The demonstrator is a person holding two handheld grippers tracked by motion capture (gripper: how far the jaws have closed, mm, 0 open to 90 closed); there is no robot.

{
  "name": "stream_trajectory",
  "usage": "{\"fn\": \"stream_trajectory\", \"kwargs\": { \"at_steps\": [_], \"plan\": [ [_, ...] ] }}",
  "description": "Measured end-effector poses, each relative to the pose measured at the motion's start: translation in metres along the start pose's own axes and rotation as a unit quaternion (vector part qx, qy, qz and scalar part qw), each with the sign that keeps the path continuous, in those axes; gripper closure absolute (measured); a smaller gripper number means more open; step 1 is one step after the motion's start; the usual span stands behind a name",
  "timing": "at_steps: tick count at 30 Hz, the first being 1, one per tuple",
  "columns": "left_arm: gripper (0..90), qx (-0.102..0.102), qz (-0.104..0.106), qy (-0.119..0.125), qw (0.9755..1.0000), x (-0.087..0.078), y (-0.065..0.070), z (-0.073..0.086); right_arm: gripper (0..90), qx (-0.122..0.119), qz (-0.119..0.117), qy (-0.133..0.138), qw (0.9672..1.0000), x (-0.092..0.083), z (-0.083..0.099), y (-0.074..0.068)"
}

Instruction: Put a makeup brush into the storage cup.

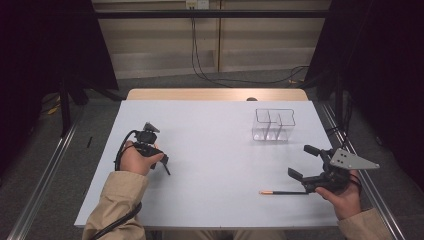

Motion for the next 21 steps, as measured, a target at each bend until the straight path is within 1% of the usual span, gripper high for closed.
{"fn": "stream_trajectory", "kwargs": {
  "at_steps": [2,4,6,7,8,9,10,13,14,17,18,19,20,21],
  "plan": [
    [51.5,-0.008,0.003,-0.003,1.0,0.0006,0.0013,-0.0002,0.9,-0.001,0.0,0.0,1.0,-0.0001,-0.0001,0.0002],
    [54.0,-0.012,0.002,-0.01,0.9999,0.0012,0.0015,0.0002,0.9,-0.001,0.001,0.0,1.0,-0.0001,0.0,0.0003],
    [54.6,-0.019,-0.001,-0.013,0.9997,0.0027,0.0024,-0.0002,1.0,0.0,0.0,-0.001,1.0,0.0002,0.0002,0.0002],
    [54.6,-0.024,0.002,-0.019,0.9995,0.0027,0.0026,0.0005,1.0,0.0,0.0,-0.001,1.0,0.0002,0.0002,0.0002],
    [55.5,-0.036,0.0,-0.023,0.9991,0.0038,0.0027,0.001,1.0,0.0,0.0,0.0,1.0,0.0002,0.0001,0.0],
    [55.8,-0.04,-0.004,-0.031,0.9987,0.0042,0.0024,0.002,1.0,-0.001,0.0,0.001,1.0,0.0002,-0.0002,0.0],
    [56.6,-0.039,-0.003,-0.036,0.9986,0.0042,0.0026,0.0025,1.0,-0.001,0.0,0.0,1.0,0.0002,-0.0001,0.0],
    [58.2,-0.048,0.0,-0.034,0.9983,0.0058,0.0048,0.0009,1.0,0.0,-0.002,-0.001,1.0,0.0001,0.0003,0.0001],
    [59.8,-0.05,0.002,-0.037,0.9981,0.006,0.0056,0.001,1.0,0.001,-0.002,-0.001,1.0,0.0,0.0002,-0.0001],
    [60.9,-0.053,0.0,-0.038,0.9979,0.0079,0.0073,0.0,1.0,0.001,-0.002,-0.001,1.0,0.0001,0.0003,0.0001],
    [61.0,-0.051,0.001,-0.04,0.9979,0.0079,0.0078,-0.0002,1.0,0.001,-0.002,-0.001,1.0,0.0,0.0002,0.0002],
    [61.0,-0.052,-0.003,-0.039,0.9979,0.0085,0.0079,-0.0009,1.0,0.0,-0.001,0.0,1.0,-0.0001,0.0001,0.0004],
    [61.4,-0.053,-0.005,-0.035,0.998,0.0098,0.0088,-0.0022,1.0,0.0,-0.001,0.0,1.0,-0.0003,0.0,0.0005],
    [61.5,-0.051,-0.005,-0.04,0.9979,0.0098,0.0091,-0.0019,1.0,0.002,-0.002,0.0,1.0,-0.0004,-0.0001,0.0004]
  ]
}}
Point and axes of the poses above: each handheld gripper's, and its own axes: x roughly forward along the jaws, z roughly out of its underside, y roughly to its right, the point moved 10 cm from there along x, roughly forward along the jaws, and after that the axes turned 10 degrees about -y, right-handed, at the moved point
